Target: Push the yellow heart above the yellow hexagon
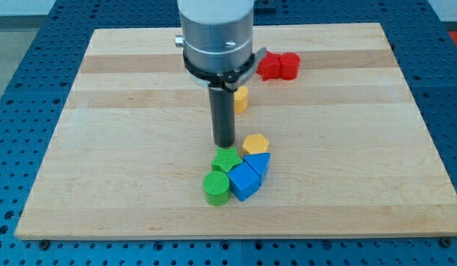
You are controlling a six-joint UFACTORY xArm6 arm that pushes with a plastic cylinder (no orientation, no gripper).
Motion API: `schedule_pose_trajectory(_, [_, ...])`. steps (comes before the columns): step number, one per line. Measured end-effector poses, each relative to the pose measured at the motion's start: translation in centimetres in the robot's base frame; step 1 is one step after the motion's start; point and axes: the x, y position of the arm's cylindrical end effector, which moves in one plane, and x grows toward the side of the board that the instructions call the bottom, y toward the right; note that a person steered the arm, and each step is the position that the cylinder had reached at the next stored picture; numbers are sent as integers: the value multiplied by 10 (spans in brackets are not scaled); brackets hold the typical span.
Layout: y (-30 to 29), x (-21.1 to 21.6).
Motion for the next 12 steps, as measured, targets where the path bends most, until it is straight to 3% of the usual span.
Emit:
schedule_pose_trajectory(2, [-61, -60])
schedule_pose_trajectory(3, [-57, -98])
schedule_pose_trajectory(4, [-25, -105])
schedule_pose_trajectory(8, [40, -69])
schedule_pose_trajectory(11, [46, -2])
schedule_pose_trajectory(12, [46, -3])
